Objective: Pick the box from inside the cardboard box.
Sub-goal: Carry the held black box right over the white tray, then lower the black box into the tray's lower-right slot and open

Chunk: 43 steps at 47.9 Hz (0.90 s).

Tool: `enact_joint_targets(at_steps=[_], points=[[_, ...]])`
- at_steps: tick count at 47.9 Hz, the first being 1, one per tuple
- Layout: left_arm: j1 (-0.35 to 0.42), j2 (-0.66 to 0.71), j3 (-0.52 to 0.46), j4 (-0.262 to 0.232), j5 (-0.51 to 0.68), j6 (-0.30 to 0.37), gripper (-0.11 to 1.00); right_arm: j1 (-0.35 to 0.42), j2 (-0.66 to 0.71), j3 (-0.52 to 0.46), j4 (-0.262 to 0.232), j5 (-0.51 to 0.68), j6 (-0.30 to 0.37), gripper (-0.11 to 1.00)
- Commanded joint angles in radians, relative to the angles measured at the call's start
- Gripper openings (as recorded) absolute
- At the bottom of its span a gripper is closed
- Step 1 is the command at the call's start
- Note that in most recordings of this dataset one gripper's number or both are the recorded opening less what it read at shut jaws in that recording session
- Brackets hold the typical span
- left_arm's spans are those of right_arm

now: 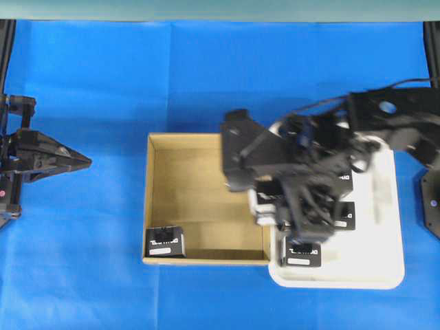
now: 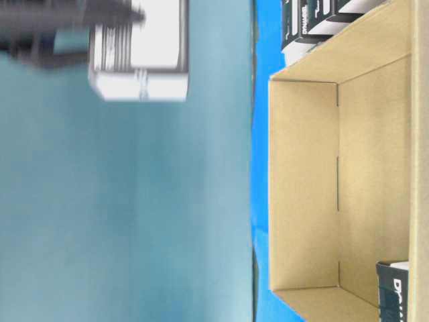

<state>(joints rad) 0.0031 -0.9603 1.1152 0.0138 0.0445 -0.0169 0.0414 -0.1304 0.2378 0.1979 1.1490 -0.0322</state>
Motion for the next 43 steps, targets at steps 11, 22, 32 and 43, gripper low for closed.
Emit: enact_joint_targets(at_steps=[11,22,32,43], points=[[-0.002,0.006,-0.026,0.003,-0.005,0.0,-0.05,0.11,-0.17,0.196,0.005,-0.063,0.152,0.62],[-0.002,0.006,-0.025,0.003,-0.005,0.0,-0.05,0.147,-0.236,0.321,0.003,-0.117,0.189,0.62],[-0.002,0.006,-0.026,0.003,-0.005,0.0,-0.05,0.189,-0.238,0.426,0.005,-0.146,0.19,0.62],[-0.002,0.006,-0.026,0.003,-0.005,-0.002,-0.05,0.21,-0.23,0.549,0.025,-0.301,0.192,0.62]])
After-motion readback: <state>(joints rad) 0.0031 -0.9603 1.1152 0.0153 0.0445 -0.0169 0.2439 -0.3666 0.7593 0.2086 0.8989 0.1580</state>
